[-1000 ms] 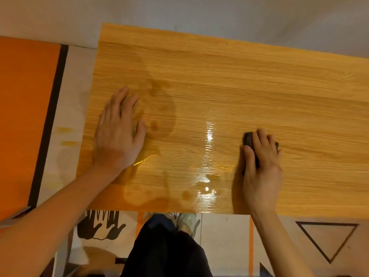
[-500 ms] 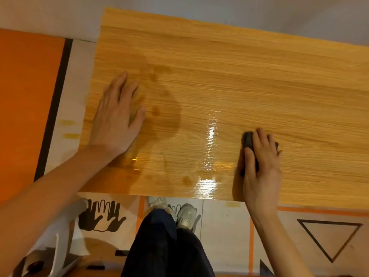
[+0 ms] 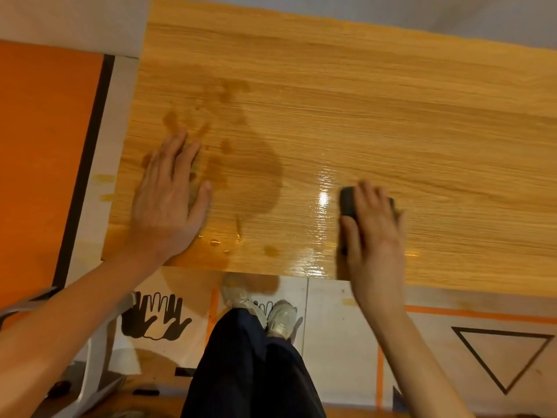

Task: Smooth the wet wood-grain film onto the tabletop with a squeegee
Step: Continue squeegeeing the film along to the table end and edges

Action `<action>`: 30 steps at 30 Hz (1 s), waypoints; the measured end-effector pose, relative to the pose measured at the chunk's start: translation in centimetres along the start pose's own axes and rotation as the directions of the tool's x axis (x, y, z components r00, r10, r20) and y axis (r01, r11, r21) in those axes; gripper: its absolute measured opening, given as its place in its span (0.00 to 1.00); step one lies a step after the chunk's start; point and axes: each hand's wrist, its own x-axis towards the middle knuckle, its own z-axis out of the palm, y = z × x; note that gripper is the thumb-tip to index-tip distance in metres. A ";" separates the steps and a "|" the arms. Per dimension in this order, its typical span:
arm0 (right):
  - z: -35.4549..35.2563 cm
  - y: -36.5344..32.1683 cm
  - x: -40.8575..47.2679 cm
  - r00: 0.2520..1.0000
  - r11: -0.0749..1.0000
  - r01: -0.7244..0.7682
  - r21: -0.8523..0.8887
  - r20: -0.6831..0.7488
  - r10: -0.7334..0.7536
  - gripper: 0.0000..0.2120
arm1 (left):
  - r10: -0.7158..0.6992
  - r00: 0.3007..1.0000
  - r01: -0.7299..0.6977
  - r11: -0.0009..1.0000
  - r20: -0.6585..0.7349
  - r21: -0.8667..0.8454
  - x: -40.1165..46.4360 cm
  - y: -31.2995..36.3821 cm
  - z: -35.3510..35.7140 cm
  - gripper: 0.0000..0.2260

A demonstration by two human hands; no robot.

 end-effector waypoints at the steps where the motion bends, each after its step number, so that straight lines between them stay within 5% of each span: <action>1: -0.6 0.9 -0.3 0.995 0.995 -0.091 0.046 -0.039 0.093 0.21 | 0.000 1.000 0.000 1.000 -0.004 0.006 0.1 -0.1 0.1 0.28; 3: 0.0 0.1 -1.0 0.977 0.978 -0.186 0.093 -0.090 0.194 0.21 | -0.008 1.000 0.008 1.000 -0.018 0.019 0.2 -0.3 0.3 0.27; 6: 3.6 -5.2 -1.8 0.990 0.997 -0.071 0.010 -0.121 0.072 0.21 | -0.013 0.999 0.014 1.000 -0.038 0.019 0.1 -0.4 0.4 0.26; 11: 7.0 -9.5 -1.5 0.929 0.949 0.307 -0.078 0.243 -0.280 0.23 | -0.016 0.999 0.017 0.999 -0.037 0.044 0.3 -0.3 0.4 0.26; 13: 4.3 -6.4 -1.3 0.918 0.942 0.336 0.005 0.220 -0.329 0.22 | -0.023 0.999 0.025 0.999 -0.034 0.037 0.3 -0.3 0.3 0.26; 17: -1.1 2.9 -2.3 0.997 0.997 0.066 0.037 0.039 -0.068 0.20 | -0.027 0.999 0.028 0.999 -0.034 0.021 0.2 -0.4 0.3 0.26; 21: 0.2 0.7 -3.5 0.985 0.990 -0.136 0.040 -0.105 0.139 0.21 | -0.011 0.999 0.011 1.000 -0.039 0.015 0.3 -0.5 0.3 0.26; 26: 5.5 -7.6 -4.2 0.992 0.992 0.125 0.030 0.006 -0.125 0.23 | -0.014 0.998 0.016 1.000 -0.062 0.019 0.3 -0.6 0.5 0.25; 30: 3.5 -2.3 -4.0 0.920 0.919 0.389 -0.064 0.076 -0.384 0.20 | 0.010 0.998 -0.009 1.000 -0.063 0.016 0.2 -0.6 0.6 0.25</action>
